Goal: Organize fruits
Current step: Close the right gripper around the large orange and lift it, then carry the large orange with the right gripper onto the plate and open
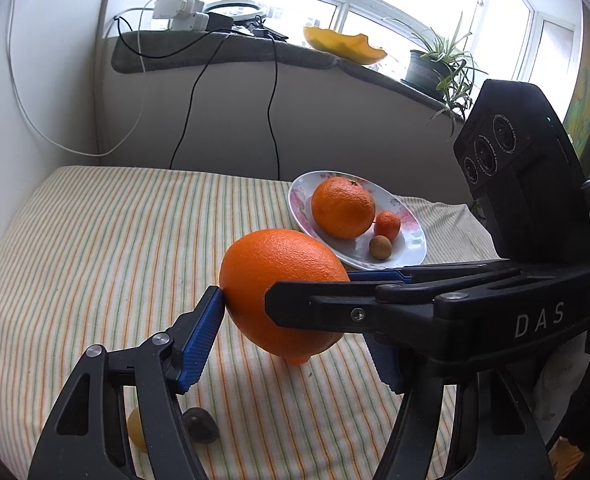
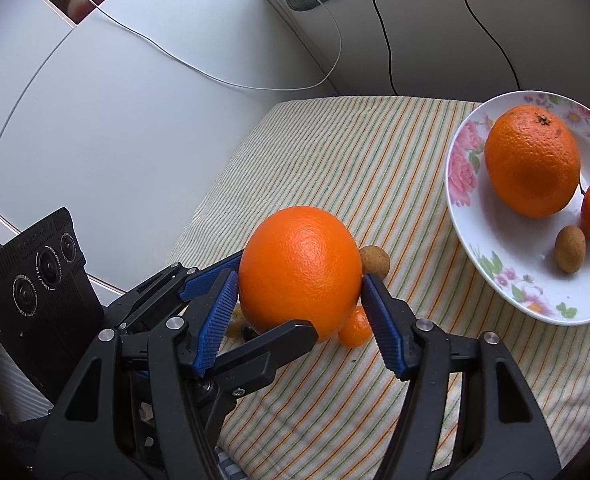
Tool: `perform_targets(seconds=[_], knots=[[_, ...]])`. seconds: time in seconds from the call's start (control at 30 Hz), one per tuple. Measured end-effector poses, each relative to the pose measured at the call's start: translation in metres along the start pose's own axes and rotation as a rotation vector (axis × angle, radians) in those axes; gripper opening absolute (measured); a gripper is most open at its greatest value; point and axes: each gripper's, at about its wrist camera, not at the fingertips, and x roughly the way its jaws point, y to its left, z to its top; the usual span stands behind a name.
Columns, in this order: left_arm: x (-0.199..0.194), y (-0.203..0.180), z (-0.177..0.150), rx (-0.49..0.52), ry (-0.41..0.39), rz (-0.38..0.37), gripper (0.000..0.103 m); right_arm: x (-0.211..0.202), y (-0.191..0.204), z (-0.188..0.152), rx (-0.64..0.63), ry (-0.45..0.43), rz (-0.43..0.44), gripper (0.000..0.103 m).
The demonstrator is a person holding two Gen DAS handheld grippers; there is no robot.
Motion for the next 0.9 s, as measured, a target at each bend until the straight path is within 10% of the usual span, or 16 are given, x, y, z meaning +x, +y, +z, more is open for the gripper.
perform_targets(seconds=[0.9], knots=[[0.06, -0.098, 0.035, 0.146, 0.012, -0.149, 0.067, -0.122, -0.077, -0.023, 0.143, -0.155, -0.093, 0.067]])
